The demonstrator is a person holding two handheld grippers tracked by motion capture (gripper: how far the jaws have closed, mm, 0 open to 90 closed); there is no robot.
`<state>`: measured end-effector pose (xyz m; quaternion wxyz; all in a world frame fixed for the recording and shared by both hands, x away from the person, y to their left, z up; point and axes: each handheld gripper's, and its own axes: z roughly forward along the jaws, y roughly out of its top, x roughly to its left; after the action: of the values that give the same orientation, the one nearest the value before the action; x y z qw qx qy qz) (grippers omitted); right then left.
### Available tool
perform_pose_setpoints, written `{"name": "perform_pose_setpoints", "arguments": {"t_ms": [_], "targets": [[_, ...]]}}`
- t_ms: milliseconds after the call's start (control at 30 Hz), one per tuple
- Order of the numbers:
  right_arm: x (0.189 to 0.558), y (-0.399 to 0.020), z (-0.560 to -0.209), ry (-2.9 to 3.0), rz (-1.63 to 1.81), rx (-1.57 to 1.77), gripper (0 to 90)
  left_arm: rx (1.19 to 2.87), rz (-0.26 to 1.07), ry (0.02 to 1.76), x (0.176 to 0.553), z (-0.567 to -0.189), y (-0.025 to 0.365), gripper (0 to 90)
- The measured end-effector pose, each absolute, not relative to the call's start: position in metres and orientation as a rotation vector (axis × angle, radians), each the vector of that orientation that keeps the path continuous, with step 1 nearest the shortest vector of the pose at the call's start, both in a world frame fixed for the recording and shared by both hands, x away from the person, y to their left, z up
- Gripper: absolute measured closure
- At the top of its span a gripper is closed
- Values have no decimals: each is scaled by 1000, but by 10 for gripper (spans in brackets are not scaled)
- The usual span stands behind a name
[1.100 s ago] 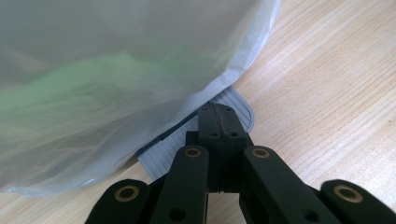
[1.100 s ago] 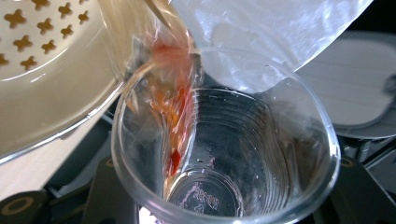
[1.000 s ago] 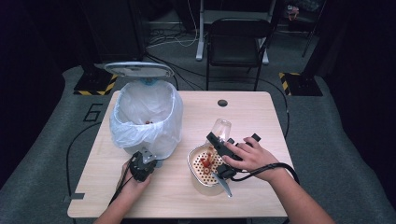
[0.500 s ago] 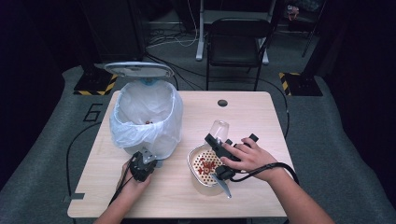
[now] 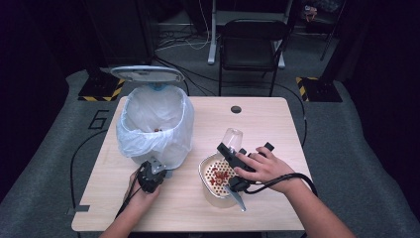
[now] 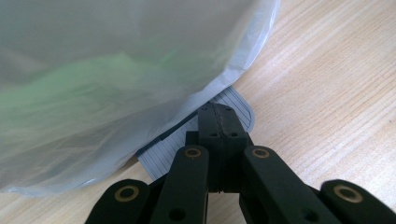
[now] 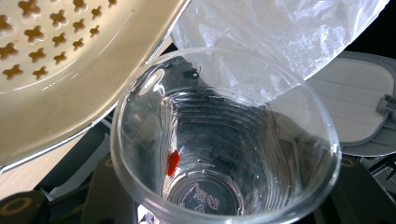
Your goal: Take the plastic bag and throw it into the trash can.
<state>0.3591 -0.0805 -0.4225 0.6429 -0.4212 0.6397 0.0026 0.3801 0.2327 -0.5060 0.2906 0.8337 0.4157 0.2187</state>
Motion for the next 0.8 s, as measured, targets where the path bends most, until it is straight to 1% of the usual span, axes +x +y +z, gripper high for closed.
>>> {"name": "perform_pose_setpoints", "arguments": {"t_ms": [100,167,200,267,300,367,733,767,800], "targets": [[360,-81,-426,1457,86,-921,437,2223,585,1109,380,-506,232,900],[359,-82,-424,1460,55,-941,437,2223,587,1111,380,-506,232,900],[358,-81,-419,1456,-28,-1002,436,2222,588,1113,380,-506,232,900],[359,-82,-424,1460,60,-936,436,2223,587,1112,380,-506,232,900],[358,-82,-422,1456,28,-960,437,2223,586,1112,380,-506,232,900],[359,-83,-425,1464,82,-923,436,2216,594,1111,380,-507,232,900],[356,-81,-422,1458,69,-953,436,2213,602,1113,380,-507,232,900],[355,-82,-425,1491,106,-886,436,2213,602,1113,380,-507,232,900],[356,-81,-421,1465,90,-943,435,2219,594,1112,380,-507,232,900]]}}
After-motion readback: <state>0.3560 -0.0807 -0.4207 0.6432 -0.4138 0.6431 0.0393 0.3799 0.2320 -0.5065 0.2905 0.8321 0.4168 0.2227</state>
